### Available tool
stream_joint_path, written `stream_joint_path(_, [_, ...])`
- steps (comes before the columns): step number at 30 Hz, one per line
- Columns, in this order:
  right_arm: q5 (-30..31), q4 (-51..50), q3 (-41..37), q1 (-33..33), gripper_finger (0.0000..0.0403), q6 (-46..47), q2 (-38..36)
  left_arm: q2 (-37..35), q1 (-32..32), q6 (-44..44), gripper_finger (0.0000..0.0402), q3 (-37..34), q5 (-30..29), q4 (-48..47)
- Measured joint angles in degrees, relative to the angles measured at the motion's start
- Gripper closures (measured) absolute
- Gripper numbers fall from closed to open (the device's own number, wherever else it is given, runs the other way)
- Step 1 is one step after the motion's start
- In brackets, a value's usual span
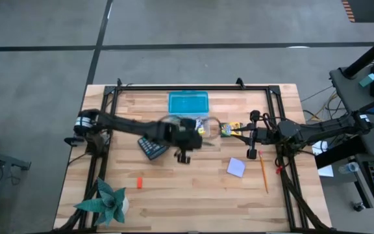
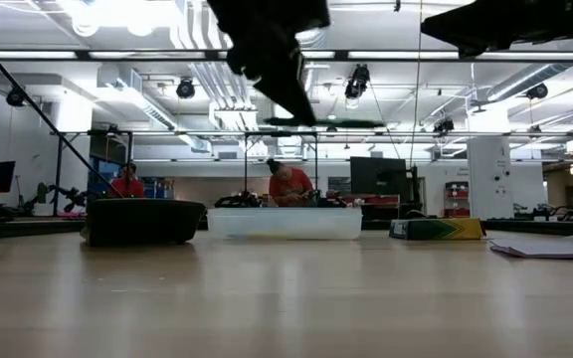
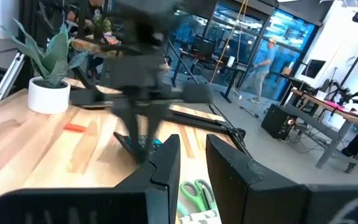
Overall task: Pack school essentials
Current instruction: Put the green pen into the blue supply box, then put the purple sticky note into the blue supply box
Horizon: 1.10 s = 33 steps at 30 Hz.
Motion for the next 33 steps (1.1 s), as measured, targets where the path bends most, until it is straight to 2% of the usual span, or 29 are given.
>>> stream_joint_path(5, [0.0,0.7,0.0,0.0,0.0335,-1.9,0.0,0.1,7.4,3.6,0.0391,-3.5,4.8,0.7])
stream_joint_path(8, [0.0,2.1,0.0,0.0,0.0335,-3.0,0.1,0.1,10.9,3.7,0.0391,-6.6,7.7,5.4])
stream_joint_path(13, [0.0,3.2,0.0,0.0,0.0335,-4.6,0.1,0.2,14.3,3.3,0.0391,-10.7,8.7,9.9])
stream_joint_path(24, [0.1,2.3,0.0,0.0,0.0335,-2.5,0.1,0.2,14.5,-0.2,0.0371,-13.8,8.8,13.2])
stream_joint_path(33, [0.1,1.5,0.0,0.0,0.0335,-0.6,0.1,0.2,14.5,0.3,0.0297,-14.6,6.9,13.5])
